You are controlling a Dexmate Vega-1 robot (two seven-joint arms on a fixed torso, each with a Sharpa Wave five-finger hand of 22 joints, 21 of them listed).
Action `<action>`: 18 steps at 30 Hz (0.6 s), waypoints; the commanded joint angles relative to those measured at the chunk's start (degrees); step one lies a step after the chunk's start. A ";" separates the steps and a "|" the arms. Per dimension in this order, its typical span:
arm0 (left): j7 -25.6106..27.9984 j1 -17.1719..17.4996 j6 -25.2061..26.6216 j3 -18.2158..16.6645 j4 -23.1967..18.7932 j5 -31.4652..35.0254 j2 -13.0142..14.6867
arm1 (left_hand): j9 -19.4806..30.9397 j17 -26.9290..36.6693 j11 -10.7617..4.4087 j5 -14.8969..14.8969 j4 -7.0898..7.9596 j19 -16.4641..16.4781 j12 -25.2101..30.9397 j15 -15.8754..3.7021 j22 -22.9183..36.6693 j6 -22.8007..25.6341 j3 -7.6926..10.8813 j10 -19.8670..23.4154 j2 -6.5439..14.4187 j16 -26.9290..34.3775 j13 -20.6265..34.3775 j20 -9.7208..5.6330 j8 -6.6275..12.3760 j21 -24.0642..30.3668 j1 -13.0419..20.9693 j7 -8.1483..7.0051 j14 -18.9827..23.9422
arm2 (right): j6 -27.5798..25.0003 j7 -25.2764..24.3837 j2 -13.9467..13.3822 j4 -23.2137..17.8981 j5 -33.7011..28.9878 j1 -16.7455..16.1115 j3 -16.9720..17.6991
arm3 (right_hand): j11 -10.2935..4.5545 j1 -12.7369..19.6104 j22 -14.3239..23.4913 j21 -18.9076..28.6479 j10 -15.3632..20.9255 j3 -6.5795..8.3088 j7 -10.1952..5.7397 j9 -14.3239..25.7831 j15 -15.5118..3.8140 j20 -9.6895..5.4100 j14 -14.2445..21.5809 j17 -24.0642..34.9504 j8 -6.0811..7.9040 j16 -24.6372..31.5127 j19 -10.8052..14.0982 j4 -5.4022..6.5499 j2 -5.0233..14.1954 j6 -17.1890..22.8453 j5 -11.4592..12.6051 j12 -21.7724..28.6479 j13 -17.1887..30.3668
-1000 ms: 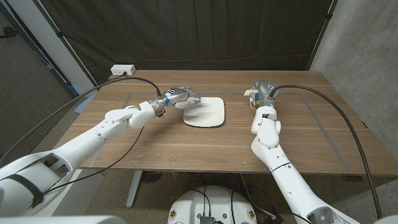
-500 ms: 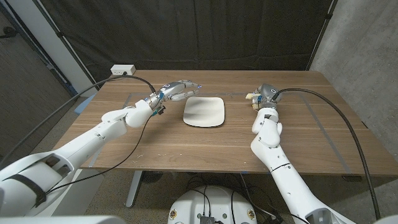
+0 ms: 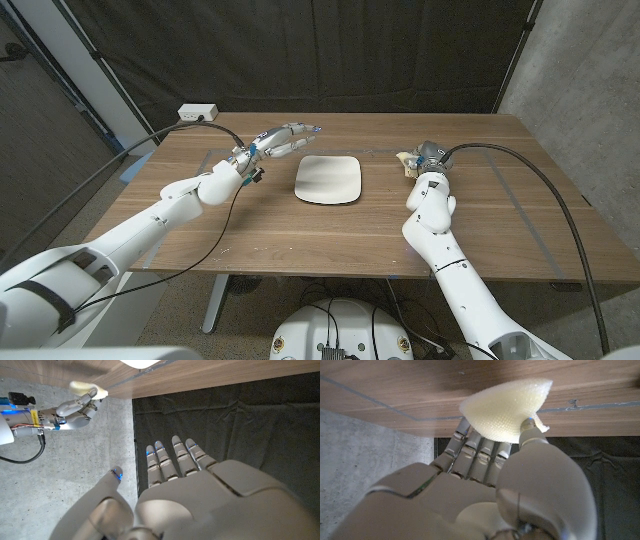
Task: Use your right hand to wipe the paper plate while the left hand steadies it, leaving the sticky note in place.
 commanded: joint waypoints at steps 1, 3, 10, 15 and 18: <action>0.08 -0.36 -2.00 0.30 1.26 -2.23 0.47 | 0.15 0.24 0.15 0.10 -0.13 0.33 0.07 -4.56 0.13 -0.40 -0.04 -0.30 -0.14 0.17 0.16 0.19 0.22 -0.21 -0.11 0.01 -0.35 | -3.89 10.81 -1.16 -0.75 -0.94 1.89 -1.26 | 0.35 -1.00 -0.11 0.02 -7.00 0.44 -1.35 -0.09 -6.40 -0.48 -4.34 -1.65 -0.62 -1.92 -2.52 -0.03 -0.60 -7.55 -0.06 -0.95 -1.65; 0.07 -0.48 -2.22 0.35 1.49 -2.30 0.56 | 0.16 0.24 0.18 0.09 -0.13 0.34 0.11 -4.55 0.13 -0.38 -0.06 -0.28 -0.15 0.17 0.16 0.18 0.27 -0.22 -0.12 -0.01 -0.38 | -4.03 11.18 -1.19 -0.86 -1.03 1.91 -1.41 | 0.74 -1.64 -0.17 -0.14 -12.46 0.39 -2.11 -0.20 -5.85 0.63 -6.70 -2.58 -0.64 -2.04 -3.55 -0.38 -1.14 -14.86 0.04 -1.05 -2.84; 0.36 -1.17 -3.70 0.63 3.06 -2.37 0.62 | 0.16 0.25 0.06 0.05 -0.10 0.34 0.17 -4.61 0.14 -0.49 -0.13 -0.46 -0.19 0.15 0.16 0.05 0.39 -0.28 -0.17 0.09 -0.61 | -4.90 13.30 -1.17 -1.79 -1.36 2.02 -1.68 | 0.99 -4.68 -0.50 -1.79 -21.94 -0.67 -2.86 -0.39 -3.31 1.97 -14.17 -4.29 -0.43 -2.26 -6.64 -0.21 -2.73 -28.01 0.38 -0.61 -5.33; 0.63 -1.75 -4.99 0.83 4.40 -2.36 0.58 | 0.16 0.25 0.10 0.02 -0.07 0.33 0.26 -4.71 0.15 -0.79 -0.17 -0.45 -0.20 0.18 0.17 -0.14 0.39 -0.33 -0.21 0.10 -0.66 | -4.43 12.36 -0.72 -2.47 -0.39 1.56 -1.25 | 2.26 -10.42 -0.68 -5.47 -28.12 -2.80 -2.68 -0.42 -0.02 4.29 -23.31 -5.82 -0.14 -2.52 -12.49 2.05 -3.27 -33.72 0.26 -0.66 -6.65; 1.22 -2.47 -6.76 0.95 6.32 -2.37 0.45 | 0.16 0.24 0.09 0.00 -0.06 0.31 0.27 -4.78 0.15 -0.87 -0.20 -0.57 -0.19 0.18 0.17 -0.18 0.44 -0.37 -0.22 0.04 -0.73 | -3.00 8.39 -0.08 -3.26 0.74 0.54 -0.75 | 2.30 -12.25 -0.72 -6.78 -30.19 -3.35 -2.56 -0.42 1.27 4.59 -26.08 -6.35 -0.25 -2.44 -14.23 2.84 -3.02 -36.06 0.19 -0.62 -6.91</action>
